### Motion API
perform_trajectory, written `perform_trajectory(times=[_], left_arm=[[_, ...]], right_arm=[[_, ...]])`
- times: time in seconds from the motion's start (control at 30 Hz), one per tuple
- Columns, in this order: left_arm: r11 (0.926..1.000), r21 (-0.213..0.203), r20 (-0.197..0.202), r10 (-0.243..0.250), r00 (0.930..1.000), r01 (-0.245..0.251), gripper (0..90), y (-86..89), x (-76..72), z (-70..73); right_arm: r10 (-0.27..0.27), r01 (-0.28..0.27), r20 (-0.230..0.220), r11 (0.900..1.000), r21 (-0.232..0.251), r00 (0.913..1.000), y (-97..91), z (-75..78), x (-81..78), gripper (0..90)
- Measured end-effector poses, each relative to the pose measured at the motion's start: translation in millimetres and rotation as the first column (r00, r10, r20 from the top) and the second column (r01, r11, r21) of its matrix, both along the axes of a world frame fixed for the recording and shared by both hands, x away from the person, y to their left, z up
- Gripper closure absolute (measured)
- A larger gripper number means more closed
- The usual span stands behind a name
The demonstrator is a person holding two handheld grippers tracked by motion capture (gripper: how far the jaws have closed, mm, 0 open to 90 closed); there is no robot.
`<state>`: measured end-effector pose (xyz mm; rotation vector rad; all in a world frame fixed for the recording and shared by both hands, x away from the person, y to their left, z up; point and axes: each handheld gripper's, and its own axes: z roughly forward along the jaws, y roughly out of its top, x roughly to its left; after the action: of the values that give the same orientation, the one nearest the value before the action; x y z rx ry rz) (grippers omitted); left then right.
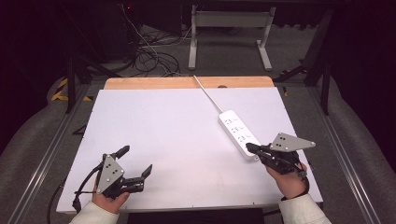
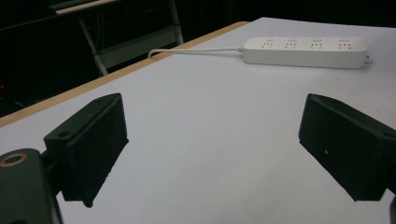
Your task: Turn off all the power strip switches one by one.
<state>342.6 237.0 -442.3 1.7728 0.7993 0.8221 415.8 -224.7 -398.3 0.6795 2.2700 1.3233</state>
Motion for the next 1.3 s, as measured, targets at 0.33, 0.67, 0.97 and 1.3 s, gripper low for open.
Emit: perform_trajectory(times=[0.33, 0.67, 0.97, 1.3], left_arm=[[1.0000, 0.003, -0.004, 0.003, 1.0000, -0.003, 8.7, 0.1, 0.3, -0.3], [1.0000, 0.001, -0.007, 0.005, 1.0000, -0.005, 8.8, -0.1, 0.3, -0.4], [1.0000, 0.000, -0.009, 0.007, 0.9999, -0.007, 8.8, 0.3, 0.9, -0.6], [1.0000, 0.005, -0.013, 0.007, 0.9999, -0.007, 8.9, 0.1, 1.1, -1.0]], right_arm=[[-0.059, 0.057, -0.024, 0.9965, -0.061, 0.9980, -1.1, 2.8, 18.5, 90.0], [-0.119, 0.116, -0.051, 0.9909, -0.069, 0.9916, -8.4, 1.6, 38.4, 90.0], [-0.180, 0.174, -0.061, 0.9798, -0.098, 0.9817, -14.6, -4.8, 53.7, 90.0], [-0.200, 0.176, -0.158, 0.9721, -0.156, 0.9670, -13.2, -15.1, 64.2, 90.0]])
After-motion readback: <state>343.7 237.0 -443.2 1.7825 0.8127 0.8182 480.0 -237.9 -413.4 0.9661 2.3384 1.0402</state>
